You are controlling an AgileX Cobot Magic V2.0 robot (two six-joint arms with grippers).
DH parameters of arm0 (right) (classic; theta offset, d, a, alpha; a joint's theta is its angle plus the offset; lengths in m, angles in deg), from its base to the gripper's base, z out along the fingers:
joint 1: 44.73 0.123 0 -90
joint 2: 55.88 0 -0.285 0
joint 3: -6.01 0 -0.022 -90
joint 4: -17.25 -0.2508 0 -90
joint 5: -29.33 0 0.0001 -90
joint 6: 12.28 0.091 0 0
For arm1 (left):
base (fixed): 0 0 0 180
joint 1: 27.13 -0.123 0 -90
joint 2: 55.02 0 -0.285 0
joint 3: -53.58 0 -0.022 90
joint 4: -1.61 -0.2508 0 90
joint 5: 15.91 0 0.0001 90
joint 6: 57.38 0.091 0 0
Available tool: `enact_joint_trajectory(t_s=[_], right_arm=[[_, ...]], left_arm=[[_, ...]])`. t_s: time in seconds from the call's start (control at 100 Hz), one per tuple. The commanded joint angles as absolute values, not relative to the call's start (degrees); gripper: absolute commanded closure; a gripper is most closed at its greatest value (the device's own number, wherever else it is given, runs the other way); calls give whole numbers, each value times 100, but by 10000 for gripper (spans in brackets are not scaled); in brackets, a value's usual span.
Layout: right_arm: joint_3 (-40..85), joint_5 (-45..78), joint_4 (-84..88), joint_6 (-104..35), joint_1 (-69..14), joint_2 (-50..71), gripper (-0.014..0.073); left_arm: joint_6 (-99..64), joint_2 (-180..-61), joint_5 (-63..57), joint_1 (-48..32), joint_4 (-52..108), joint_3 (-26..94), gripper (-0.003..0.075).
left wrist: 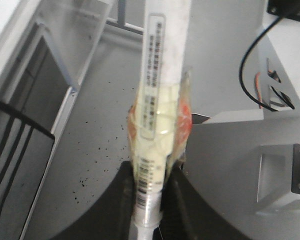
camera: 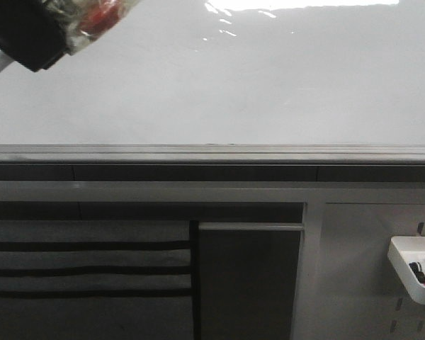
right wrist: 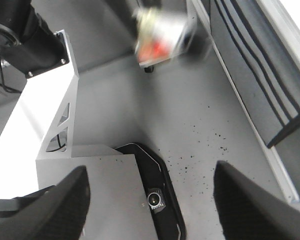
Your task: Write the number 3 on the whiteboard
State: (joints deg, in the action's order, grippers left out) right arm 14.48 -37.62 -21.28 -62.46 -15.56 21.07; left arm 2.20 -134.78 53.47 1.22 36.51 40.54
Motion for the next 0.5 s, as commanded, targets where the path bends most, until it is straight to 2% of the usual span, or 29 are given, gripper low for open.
enact_joint_trajectory(t_s=[0.0, 0.19, 0.49], right_arm=[[1007, -3677, -2131, -6468, -1368, 2236, 127], [806, -3610, -2094, -7141, -947, 2520, 128], [806, -3208, -2112, -7179, -570, 2702, 128]], left_arm=[[277, -13324, 5298, 523, 3835, 4257, 738], [284, -13324, 5237, 1063, 3477, 4321, 738], [284, -13324, 5237, 1111, 3420, 4347, 738]])
